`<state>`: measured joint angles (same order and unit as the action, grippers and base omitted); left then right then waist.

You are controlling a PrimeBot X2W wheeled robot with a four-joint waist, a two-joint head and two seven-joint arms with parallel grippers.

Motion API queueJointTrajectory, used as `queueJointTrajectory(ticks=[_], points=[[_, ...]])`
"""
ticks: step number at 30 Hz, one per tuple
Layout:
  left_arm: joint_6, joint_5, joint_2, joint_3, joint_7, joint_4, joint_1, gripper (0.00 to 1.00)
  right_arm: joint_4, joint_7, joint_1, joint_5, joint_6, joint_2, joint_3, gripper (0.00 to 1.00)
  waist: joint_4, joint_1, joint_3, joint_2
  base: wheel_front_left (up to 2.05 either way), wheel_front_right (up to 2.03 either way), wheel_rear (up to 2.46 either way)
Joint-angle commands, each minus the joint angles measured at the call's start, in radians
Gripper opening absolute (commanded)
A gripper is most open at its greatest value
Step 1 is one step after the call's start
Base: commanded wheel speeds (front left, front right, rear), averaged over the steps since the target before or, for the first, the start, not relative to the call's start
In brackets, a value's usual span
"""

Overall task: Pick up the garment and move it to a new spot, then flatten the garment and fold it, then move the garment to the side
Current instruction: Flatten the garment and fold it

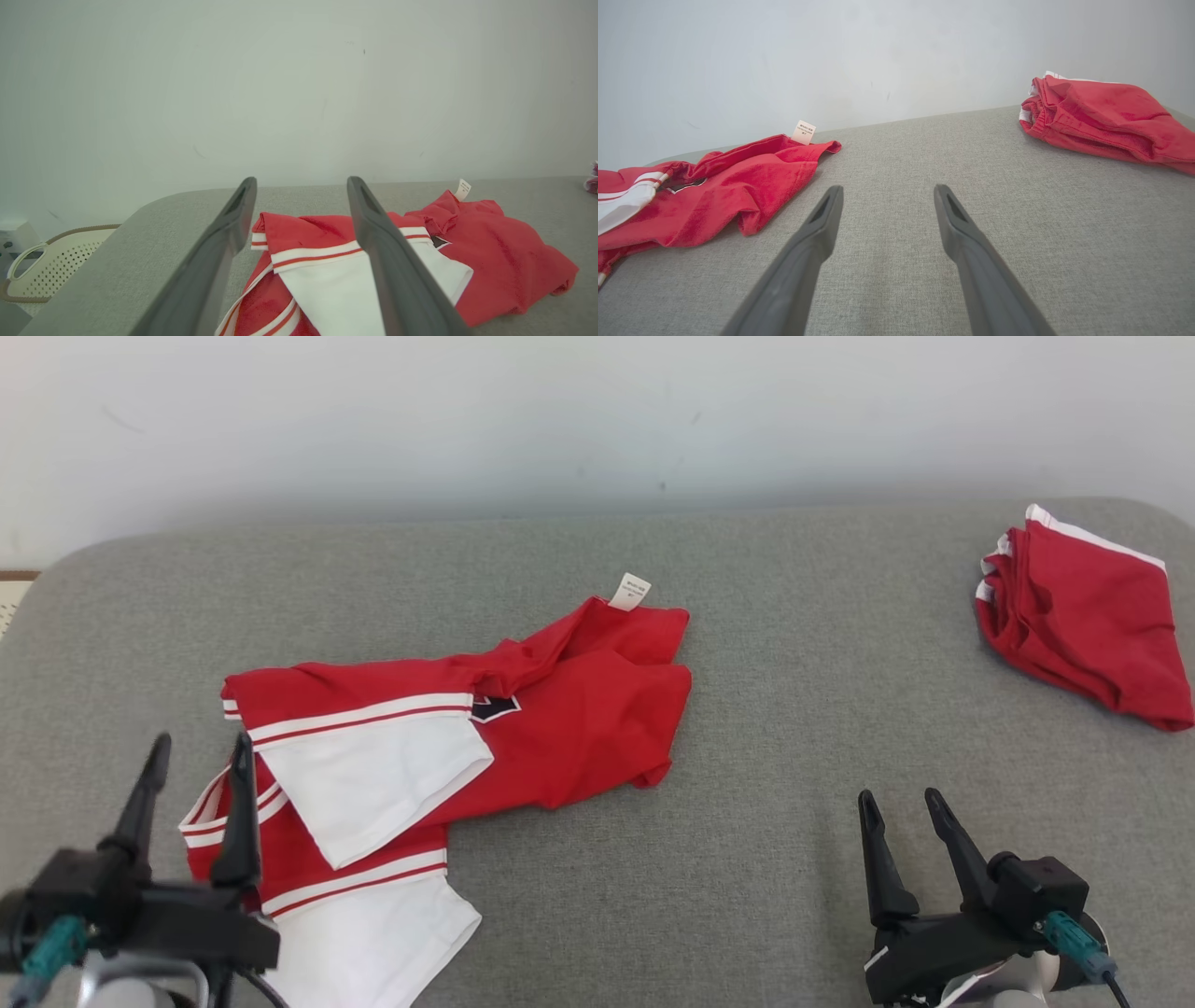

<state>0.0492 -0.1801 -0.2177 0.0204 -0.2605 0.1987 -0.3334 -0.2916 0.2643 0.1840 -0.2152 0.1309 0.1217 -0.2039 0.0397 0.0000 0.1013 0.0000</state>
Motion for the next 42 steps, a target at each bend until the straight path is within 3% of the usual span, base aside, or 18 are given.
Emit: queueJointTrajectory(ticks=[1, 8, 18, 23, 33, 42], points=[[-0.008, 0.01, 0.01, 0.006, -0.003, -0.02, 0.034, 1.0, -0.001, 0.002, -0.014, 0.005, 0.0, 0.0, 0.001, 1.0, 0.014, 0.0, -0.015, 0.0, 0.0, 0.0, 0.0], [-0.05, 0.008, 0.079, 0.049, -0.003, -0.114, 0.17, 1.0, -0.008, 0.002, -0.027, 0.002, 0.0, -0.003, 0.004, 1.0, 0.032, 0.0, -0.04, 0.0, 0.0, 0.0, 0.0], [-0.069, 0.017, 0.145, 0.049, -0.003, -0.171, 0.279, 1.0, -0.012, 0.002, -0.045, 0.0, 0.0, 0.001, 0.024, 1.0, 0.076, 0.0, -0.049, 0.0, 0.0, 0.0, 0.0], [-0.096, 0.025, 0.157, 0.061, -0.003, -0.187, 0.283, 1.0, -0.017, 0.002, -0.044, 0.0, 0.0, 0.0, 0.024, 1.0, 0.091, 0.0, -0.048, 0.0, 0.0, 0.0, 0.0], [-0.098, 0.03, 0.165, 0.064, -0.003, -0.203, 0.285, 1.0, -0.042, 0.002, -0.021, -0.018, 0.0, 0.012, 0.014, 1.0, 0.102, 0.0, -0.036, 0.0, 0.0, 0.0, 0.0], [-0.1, 0.019, 0.166, 0.041, -0.003, -0.194, 0.263, 1.0, -0.149, -0.022, 0.114, -0.079, 0.0, 0.042, -0.074, 1.0, 0.124, 0.0, -0.029, 0.0, 0.0, 0.0, 0.0]])
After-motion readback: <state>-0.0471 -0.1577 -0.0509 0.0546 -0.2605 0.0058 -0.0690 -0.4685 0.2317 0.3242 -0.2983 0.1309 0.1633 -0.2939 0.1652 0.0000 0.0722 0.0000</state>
